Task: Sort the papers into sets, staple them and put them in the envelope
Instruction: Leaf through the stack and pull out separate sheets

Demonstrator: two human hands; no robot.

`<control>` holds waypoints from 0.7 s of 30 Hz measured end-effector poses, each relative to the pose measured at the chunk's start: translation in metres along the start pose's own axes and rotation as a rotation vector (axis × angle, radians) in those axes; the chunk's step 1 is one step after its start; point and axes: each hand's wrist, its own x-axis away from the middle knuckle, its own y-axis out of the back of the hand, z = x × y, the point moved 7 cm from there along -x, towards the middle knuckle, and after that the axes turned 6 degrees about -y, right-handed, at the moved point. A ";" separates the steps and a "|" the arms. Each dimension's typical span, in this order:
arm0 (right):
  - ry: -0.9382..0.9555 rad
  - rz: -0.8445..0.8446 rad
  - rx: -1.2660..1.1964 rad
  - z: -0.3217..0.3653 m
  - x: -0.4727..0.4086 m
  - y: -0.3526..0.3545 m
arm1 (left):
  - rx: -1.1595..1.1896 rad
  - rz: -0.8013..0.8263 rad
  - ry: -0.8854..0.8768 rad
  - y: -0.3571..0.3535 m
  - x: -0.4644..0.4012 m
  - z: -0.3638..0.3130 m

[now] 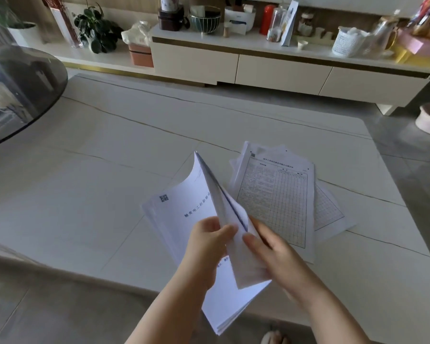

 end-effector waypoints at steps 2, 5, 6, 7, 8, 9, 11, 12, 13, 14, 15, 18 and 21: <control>-0.093 -0.073 -0.136 -0.004 -0.005 0.016 | -0.002 -0.050 0.028 0.005 -0.002 0.001; -0.172 -0.246 -0.207 -0.011 -0.010 0.052 | 0.032 -0.084 0.070 0.012 -0.003 0.003; -0.193 -0.304 -0.210 -0.016 -0.011 0.062 | 0.037 -0.088 0.073 0.015 -0.004 0.003; -0.212 -0.352 -0.202 -0.021 -0.010 0.071 | 0.041 -0.090 0.074 0.017 -0.004 0.003; -0.227 -0.388 -0.183 -0.027 -0.010 0.078 | 0.044 -0.092 0.075 0.017 -0.005 0.002; -0.234 -0.415 -0.145 -0.032 -0.009 0.083 | 0.046 -0.093 0.076 0.018 -0.004 0.002; -0.226 -0.456 0.011 -0.039 -0.010 0.092 | 0.045 -0.096 0.079 0.018 -0.004 0.001; -0.215 -0.469 0.091 -0.041 -0.010 0.095 | 0.041 -0.096 0.077 0.018 -0.003 0.001; -0.207 -0.482 0.142 -0.041 -0.011 0.097 | 0.035 -0.096 0.071 0.018 -0.003 0.001; -0.199 -0.489 0.165 -0.041 -0.012 0.098 | 0.027 -0.097 0.064 0.018 -0.002 0.000; -0.189 -0.497 0.182 -0.038 -0.011 0.097 | 0.011 -0.103 0.051 0.019 -0.002 -0.001; -0.140 -0.528 0.195 -0.028 -0.009 0.093 | -0.052 -0.141 -0.029 0.022 -0.002 -0.008; -0.076 -0.510 0.080 -0.016 -0.006 0.085 | -0.057 -0.151 -0.097 0.023 -0.001 -0.014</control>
